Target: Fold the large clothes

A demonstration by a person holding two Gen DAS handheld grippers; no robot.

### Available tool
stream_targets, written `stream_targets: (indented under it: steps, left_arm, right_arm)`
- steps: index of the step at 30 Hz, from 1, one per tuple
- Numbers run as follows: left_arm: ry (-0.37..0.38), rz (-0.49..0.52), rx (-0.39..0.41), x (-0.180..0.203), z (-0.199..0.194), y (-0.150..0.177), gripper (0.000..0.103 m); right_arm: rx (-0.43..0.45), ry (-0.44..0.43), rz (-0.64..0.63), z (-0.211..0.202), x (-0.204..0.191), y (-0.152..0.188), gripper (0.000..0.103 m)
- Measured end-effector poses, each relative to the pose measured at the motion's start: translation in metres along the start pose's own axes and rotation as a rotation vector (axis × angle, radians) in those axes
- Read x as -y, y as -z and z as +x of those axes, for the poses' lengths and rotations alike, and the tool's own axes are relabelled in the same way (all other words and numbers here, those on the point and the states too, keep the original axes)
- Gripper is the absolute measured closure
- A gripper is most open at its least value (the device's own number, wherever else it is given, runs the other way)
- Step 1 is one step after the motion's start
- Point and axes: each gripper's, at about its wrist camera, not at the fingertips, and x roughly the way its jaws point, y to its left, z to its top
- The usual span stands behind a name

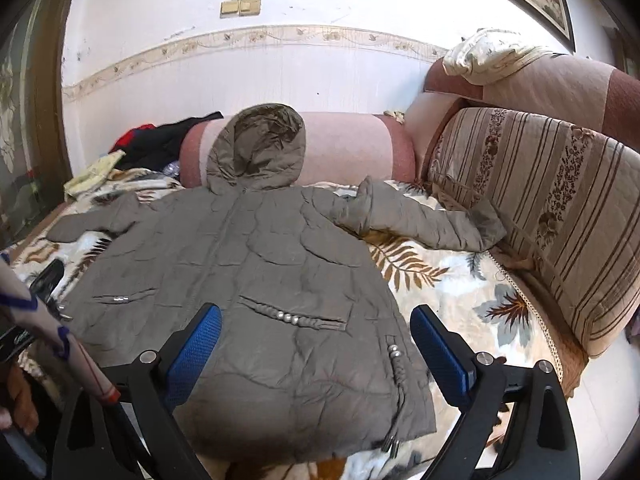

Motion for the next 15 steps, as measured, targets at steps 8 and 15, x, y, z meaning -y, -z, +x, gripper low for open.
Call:
stream_targets:
  steps: [8, 15]
  left_arm:
    - [0.011, 0.02, -0.072, 0.0, 0.015, 0.009, 0.0]
    - [0.016, 0.025, -0.108, 0.002, 0.023, 0.014, 0.0]
  right_arm:
    - [-0.065, -0.033, -0.013, 0.03, 0.005, 0.018, 0.005]
    - [-0.114, -0.047, -0.003, 0.047, 0.001, 0.021, 0.006]
